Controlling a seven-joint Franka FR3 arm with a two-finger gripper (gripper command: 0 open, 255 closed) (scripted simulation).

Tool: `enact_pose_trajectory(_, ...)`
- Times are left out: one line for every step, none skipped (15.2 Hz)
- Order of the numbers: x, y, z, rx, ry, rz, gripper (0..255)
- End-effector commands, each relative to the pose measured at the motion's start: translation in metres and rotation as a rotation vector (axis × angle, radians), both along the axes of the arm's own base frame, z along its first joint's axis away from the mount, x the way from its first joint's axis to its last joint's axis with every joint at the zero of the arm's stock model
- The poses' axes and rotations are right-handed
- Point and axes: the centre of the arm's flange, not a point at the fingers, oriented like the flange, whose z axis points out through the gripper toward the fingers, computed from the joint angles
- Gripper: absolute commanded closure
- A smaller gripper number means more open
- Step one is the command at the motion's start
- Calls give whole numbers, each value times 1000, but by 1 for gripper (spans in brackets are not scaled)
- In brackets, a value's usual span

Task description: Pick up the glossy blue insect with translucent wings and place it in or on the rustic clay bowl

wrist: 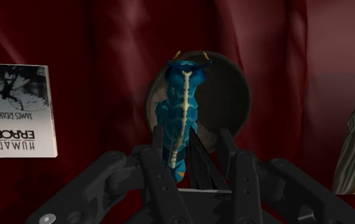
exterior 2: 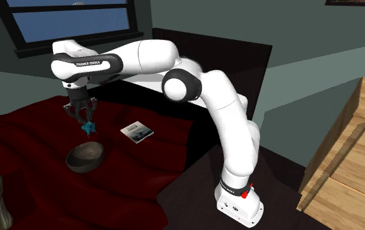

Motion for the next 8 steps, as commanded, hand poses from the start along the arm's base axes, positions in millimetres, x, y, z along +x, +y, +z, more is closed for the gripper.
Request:
enact_pose_trajectory(7,28,4,0,0,-2,255)
enact_pose_trajectory(11,41,6,0,0,-2,255)
enact_pose_trajectory(17,59,8,0,0,-2,255)
enact_pose_trajectory(18,59,2,0,0,-2,255)
enact_pose_trajectory(18,59,-3,0,0,-2,255)
enact_pose_trajectory(17,59,-8,0,0,-2,255)
enact_pose_trajectory(18,59,-13,0,0,-2,255)
enact_pose_trajectory(18,59,-19,0,0,-2,255)
